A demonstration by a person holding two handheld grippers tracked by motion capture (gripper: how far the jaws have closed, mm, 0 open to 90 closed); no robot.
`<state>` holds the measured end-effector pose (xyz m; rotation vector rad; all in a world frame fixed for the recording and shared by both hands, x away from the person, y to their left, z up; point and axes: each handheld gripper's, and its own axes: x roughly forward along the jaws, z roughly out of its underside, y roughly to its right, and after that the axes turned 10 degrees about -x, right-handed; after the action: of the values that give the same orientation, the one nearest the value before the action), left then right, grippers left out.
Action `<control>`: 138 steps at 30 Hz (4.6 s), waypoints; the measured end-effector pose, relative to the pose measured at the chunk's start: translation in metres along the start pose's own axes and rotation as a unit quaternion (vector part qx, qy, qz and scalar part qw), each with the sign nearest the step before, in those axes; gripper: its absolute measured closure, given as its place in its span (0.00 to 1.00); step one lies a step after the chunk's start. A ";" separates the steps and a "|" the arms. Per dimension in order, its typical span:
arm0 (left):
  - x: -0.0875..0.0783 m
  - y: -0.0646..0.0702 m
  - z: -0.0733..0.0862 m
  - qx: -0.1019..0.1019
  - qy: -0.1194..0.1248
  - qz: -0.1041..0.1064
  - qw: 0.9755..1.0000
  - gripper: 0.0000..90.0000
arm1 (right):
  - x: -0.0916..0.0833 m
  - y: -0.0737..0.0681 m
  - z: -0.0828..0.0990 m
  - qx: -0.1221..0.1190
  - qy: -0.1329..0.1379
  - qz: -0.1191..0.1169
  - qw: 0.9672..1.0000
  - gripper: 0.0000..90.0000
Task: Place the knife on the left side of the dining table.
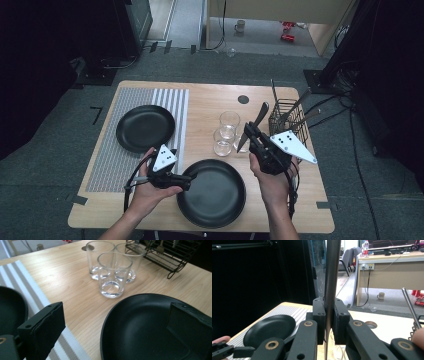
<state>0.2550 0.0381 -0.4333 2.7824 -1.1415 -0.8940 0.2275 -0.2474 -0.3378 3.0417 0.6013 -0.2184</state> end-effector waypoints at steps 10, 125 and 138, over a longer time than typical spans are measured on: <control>0.008 0.010 -0.007 0.003 0.008 0.020 1.000 0.03 | 0.004 -0.010 -0.001 -0.005 0.000 -0.013 1.000 0.93; 0.011 0.040 -0.021 0.005 0.102 0.082 0.991 0.67 | 0.024 -0.066 0.015 -0.029 0.004 -0.078 0.997 0.89; -0.003 0.030 -0.020 0.000 0.107 0.099 0.989 0.52 | 0.023 -0.056 0.016 -0.034 0.002 -0.058 0.998 0.89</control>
<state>0.2442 0.0137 -0.4090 2.6243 -1.3462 -0.5637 0.2247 -0.1880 -0.3573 2.9458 0.7697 -0.1895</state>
